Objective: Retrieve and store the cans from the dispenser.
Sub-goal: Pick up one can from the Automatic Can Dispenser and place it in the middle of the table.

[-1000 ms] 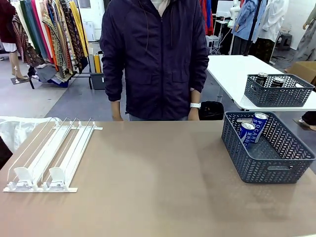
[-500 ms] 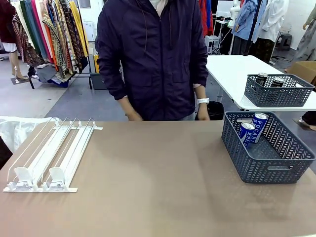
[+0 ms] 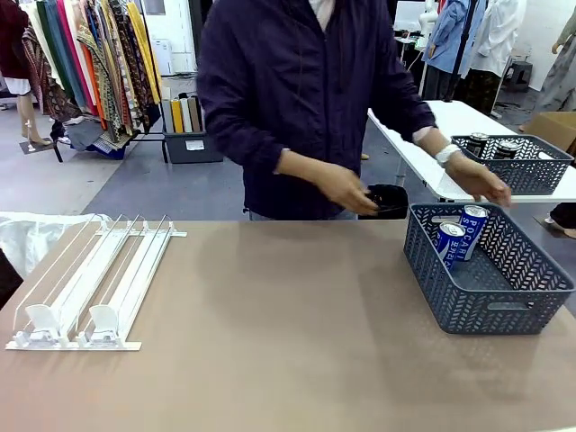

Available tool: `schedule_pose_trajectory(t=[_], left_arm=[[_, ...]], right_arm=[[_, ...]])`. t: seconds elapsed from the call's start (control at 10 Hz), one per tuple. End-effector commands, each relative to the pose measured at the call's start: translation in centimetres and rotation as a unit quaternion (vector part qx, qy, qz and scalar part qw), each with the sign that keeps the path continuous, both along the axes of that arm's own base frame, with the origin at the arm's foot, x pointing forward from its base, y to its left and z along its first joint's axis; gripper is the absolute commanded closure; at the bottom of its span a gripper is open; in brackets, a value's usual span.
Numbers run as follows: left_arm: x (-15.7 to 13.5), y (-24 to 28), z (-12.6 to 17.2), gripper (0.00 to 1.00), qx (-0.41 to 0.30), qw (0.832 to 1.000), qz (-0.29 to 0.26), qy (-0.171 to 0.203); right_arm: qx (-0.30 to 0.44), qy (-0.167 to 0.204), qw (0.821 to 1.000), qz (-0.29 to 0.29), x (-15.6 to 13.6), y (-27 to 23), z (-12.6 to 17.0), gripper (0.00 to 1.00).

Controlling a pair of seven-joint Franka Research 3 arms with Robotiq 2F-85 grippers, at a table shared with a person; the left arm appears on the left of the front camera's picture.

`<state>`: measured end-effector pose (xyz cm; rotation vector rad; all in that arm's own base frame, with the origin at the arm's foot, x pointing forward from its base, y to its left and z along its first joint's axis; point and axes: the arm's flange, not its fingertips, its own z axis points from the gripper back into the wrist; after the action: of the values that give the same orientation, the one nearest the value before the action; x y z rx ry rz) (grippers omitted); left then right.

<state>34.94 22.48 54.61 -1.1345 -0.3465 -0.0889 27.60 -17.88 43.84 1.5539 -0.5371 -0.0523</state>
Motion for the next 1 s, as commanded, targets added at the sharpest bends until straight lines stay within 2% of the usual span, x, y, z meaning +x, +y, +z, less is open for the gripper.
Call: schedule_pose_trajectory(t=[0.0,0.9], left_arm=[[-0.27,-0.21,-0.01,0.0,0.001,1.0,0.001,0.004],[-0.27,-0.21,-0.01,0.0,0.001,1.0,0.001,0.004]], right_arm=[[0.0,-0.005,1.0,0.004,-0.1,-0.01,0.24,0.0],[0.0,-0.005,1.0,0.004,-0.1,-0.01,0.24,0.0]])
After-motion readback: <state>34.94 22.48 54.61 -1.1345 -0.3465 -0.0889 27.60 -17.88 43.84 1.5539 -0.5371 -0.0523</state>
